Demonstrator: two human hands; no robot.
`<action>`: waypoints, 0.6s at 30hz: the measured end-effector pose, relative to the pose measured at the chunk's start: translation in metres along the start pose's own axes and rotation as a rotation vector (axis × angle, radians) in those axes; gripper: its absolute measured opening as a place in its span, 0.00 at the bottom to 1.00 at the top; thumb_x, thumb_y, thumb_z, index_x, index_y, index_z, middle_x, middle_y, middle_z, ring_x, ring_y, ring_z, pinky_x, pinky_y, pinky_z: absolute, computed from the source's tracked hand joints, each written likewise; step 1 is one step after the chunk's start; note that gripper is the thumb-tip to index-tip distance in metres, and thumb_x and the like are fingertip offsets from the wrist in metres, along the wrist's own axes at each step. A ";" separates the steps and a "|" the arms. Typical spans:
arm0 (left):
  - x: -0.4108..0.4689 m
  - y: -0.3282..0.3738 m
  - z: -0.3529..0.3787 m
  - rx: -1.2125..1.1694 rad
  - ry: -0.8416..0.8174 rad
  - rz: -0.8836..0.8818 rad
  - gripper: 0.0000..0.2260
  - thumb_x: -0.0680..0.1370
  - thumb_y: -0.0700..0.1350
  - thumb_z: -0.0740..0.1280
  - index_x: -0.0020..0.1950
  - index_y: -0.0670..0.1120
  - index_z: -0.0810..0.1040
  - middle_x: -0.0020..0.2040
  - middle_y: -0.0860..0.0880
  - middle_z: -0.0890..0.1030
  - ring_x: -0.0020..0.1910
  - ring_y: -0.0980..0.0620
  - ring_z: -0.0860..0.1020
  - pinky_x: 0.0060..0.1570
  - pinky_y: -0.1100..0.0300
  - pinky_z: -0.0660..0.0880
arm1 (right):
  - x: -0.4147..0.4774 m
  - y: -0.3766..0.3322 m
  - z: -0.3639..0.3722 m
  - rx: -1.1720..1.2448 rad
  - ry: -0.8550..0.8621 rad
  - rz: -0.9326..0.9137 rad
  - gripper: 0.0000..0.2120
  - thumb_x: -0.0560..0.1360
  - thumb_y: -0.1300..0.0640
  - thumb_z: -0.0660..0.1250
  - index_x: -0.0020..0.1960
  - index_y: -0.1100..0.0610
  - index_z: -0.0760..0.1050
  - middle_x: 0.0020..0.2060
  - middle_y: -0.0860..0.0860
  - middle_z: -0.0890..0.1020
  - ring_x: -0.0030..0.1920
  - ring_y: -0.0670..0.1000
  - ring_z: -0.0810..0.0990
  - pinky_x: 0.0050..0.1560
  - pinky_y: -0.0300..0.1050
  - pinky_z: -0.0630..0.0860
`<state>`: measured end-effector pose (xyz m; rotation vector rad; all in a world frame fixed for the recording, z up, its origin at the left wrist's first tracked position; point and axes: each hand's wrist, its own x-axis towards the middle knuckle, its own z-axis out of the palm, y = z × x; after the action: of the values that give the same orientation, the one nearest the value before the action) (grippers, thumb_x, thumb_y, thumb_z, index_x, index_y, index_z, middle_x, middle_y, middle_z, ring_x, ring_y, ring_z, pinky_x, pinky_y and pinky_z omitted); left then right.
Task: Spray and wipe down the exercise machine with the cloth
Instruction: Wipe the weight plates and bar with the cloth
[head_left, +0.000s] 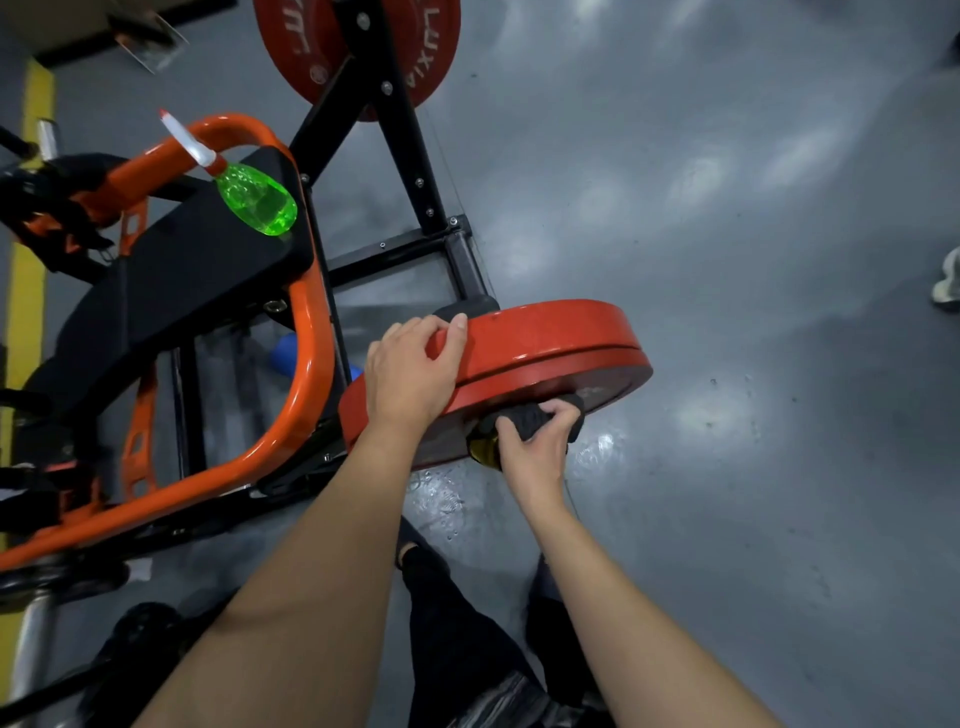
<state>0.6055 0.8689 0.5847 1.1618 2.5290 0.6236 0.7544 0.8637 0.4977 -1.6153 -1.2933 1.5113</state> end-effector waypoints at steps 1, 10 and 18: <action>0.000 -0.001 0.000 -0.006 0.001 0.000 0.20 0.84 0.62 0.55 0.48 0.52 0.80 0.45 0.58 0.77 0.52 0.52 0.75 0.59 0.51 0.69 | 0.006 0.006 -0.003 0.001 -0.035 0.048 0.21 0.74 0.62 0.71 0.56 0.54 0.59 0.54 0.52 0.71 0.51 0.50 0.73 0.49 0.39 0.69; -0.003 -0.020 -0.004 -0.084 0.004 0.014 0.22 0.82 0.66 0.51 0.46 0.53 0.78 0.43 0.57 0.78 0.49 0.52 0.75 0.57 0.44 0.73 | 0.045 -0.012 -0.047 0.289 0.282 0.285 0.17 0.76 0.59 0.68 0.59 0.52 0.64 0.54 0.54 0.77 0.49 0.52 0.78 0.50 0.46 0.77; -0.005 -0.059 -0.003 -0.242 0.009 0.008 0.18 0.83 0.64 0.55 0.45 0.56 0.77 0.41 0.55 0.78 0.46 0.51 0.76 0.52 0.44 0.74 | -0.028 -0.050 0.000 0.129 0.266 -0.312 0.21 0.65 0.58 0.67 0.54 0.55 0.61 0.48 0.49 0.70 0.47 0.49 0.73 0.49 0.44 0.73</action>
<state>0.5690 0.8303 0.5580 1.0851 2.3760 0.9091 0.7447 0.8568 0.5534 -1.4014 -1.2064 1.1262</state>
